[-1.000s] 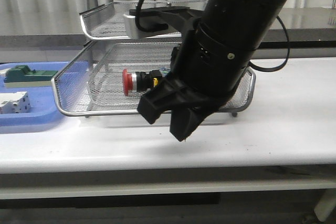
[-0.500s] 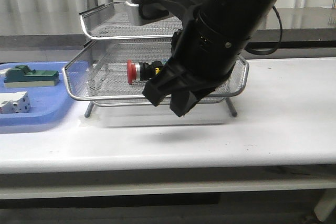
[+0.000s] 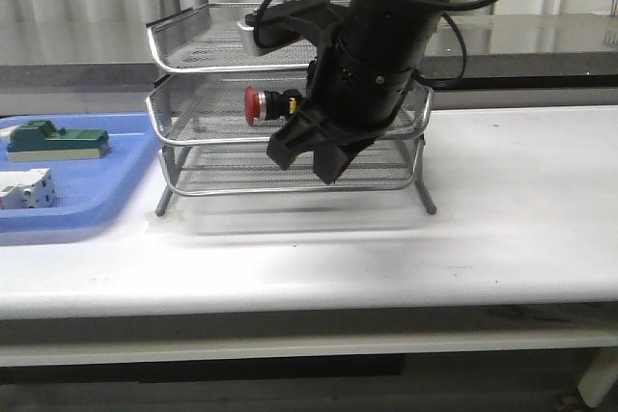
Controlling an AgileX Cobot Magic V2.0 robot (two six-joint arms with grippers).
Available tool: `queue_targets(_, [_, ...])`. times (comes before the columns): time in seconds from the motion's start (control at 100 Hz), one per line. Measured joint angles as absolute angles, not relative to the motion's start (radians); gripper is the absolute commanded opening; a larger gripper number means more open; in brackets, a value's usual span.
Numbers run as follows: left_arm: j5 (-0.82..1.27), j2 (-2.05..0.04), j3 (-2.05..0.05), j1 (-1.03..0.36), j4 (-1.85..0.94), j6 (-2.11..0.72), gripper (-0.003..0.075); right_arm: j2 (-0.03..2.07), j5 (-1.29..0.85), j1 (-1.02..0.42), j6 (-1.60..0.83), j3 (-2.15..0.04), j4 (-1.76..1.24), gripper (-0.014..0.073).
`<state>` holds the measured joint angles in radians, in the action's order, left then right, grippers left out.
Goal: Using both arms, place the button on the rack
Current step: 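Push the middle mesh tray back into the stack with the right gripper, then lift the right gripper up and away from the tray stack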
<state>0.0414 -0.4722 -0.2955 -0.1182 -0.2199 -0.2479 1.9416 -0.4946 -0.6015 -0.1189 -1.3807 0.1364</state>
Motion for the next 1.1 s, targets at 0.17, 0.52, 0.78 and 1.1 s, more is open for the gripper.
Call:
queue_targets(0.17, [0.041, -0.472, -0.296, -0.118, -0.22, -0.248, 0.0004, 1.971, -0.545, -0.585, -0.114, -1.438, 0.137, -0.0069])
queue_targets(0.52, [0.04, -0.472, -0.296, -0.118, -0.22, -0.248, 0.0004, 1.968, -0.618, -0.576, -0.111, -1.46, 0.127, -0.0069])
queue_targets(0.78, [0.04, -0.472, -0.296, -0.118, -0.22, -0.248, 0.0004, 1.911, -0.707, -0.574, -0.049, -1.462, 0.112, -0.0069])
queue_targets(1.1, [0.04, -0.472, -0.296, -0.118, -0.22, -0.248, 0.0004, 1.737, -0.727, -0.507, 0.052, -1.362, 0.168, -0.0069])
